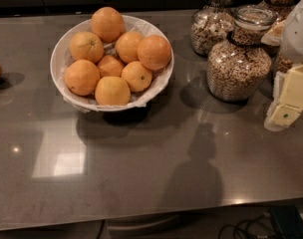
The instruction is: Pick orange from white bowl
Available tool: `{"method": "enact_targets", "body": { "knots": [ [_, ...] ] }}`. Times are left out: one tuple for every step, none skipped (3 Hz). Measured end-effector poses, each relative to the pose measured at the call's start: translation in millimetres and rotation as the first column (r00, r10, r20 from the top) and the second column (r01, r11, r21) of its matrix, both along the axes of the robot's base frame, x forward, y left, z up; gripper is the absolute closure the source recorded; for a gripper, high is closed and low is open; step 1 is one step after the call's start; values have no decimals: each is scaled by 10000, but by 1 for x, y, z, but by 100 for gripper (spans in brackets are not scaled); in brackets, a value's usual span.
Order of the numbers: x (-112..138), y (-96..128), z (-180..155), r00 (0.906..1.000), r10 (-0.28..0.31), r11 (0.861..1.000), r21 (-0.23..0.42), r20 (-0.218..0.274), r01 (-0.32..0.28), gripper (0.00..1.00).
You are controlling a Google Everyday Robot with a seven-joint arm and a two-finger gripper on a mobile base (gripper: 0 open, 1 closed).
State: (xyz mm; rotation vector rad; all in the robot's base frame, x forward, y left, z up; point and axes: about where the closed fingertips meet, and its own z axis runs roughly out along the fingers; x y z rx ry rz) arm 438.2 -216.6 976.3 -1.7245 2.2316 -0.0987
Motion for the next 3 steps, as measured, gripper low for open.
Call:
{"method": "enact_targets", "body": {
  "knots": [
    [0, 0, 0, 10000, 2, 10000, 3, 2, -2, 0],
    [20, 10, -6, 9996, 193, 9995, 242, 191, -198, 0],
    [50, 28, -12, 9938, 803, 9956, 423, 764, -837, 0]
  ]
}}
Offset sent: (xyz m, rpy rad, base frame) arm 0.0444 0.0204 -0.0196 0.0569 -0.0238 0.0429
